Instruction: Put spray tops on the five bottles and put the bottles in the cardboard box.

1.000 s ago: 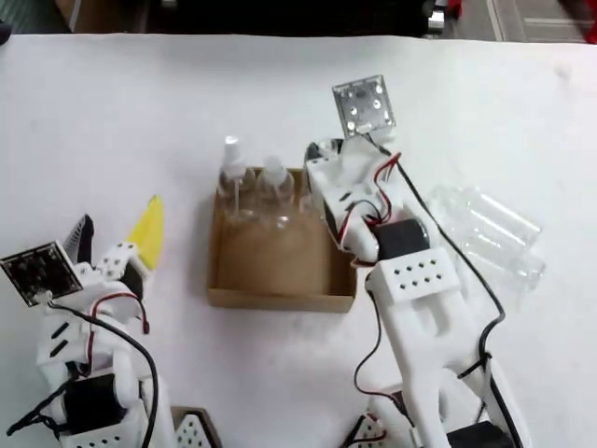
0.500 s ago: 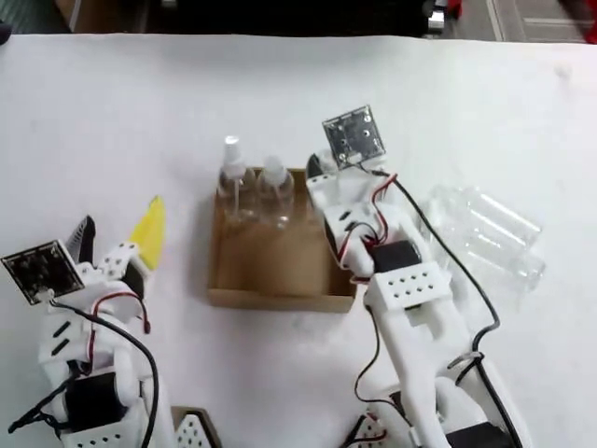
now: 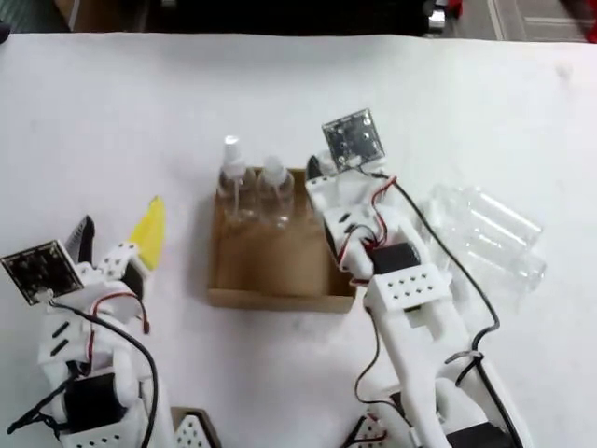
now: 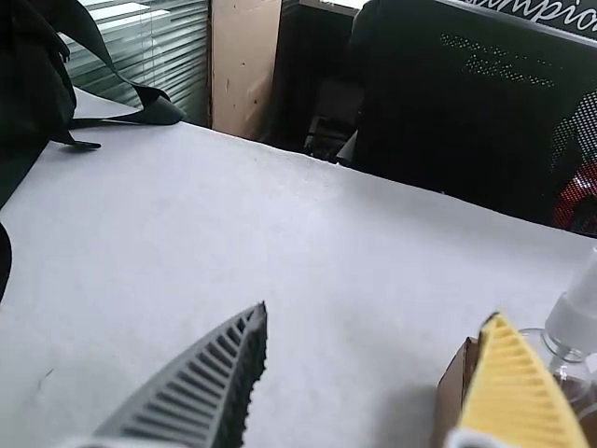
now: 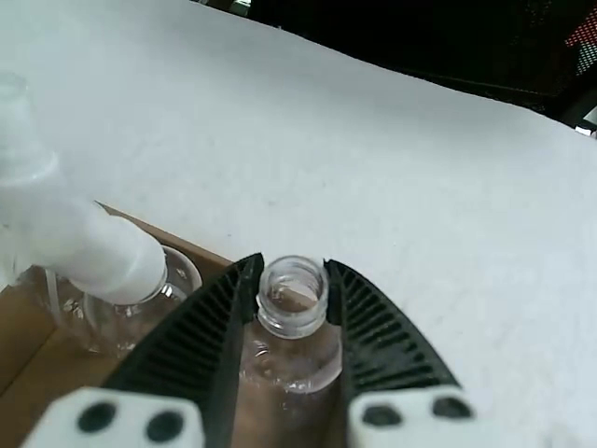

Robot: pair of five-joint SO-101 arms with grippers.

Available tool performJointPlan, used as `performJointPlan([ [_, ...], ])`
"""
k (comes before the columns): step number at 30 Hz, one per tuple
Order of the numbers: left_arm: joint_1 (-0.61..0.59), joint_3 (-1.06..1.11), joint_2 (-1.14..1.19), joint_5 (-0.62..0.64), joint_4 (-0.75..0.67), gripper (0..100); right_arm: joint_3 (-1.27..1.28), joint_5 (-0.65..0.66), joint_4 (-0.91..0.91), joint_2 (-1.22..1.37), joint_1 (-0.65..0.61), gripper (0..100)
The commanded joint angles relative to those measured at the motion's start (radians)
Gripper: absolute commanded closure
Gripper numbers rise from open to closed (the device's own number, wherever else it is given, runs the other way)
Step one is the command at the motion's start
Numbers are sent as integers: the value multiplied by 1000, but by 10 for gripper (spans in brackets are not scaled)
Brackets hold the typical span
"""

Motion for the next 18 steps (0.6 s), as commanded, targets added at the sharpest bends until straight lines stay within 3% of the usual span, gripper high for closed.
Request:
performJointPlan([
  [1,13,-8,-7,8,-28,669,-17,15,-24,27,-1,982],
  [18,13,-8,-7,8,-26,669,-11,14,-120,101,1,982],
])
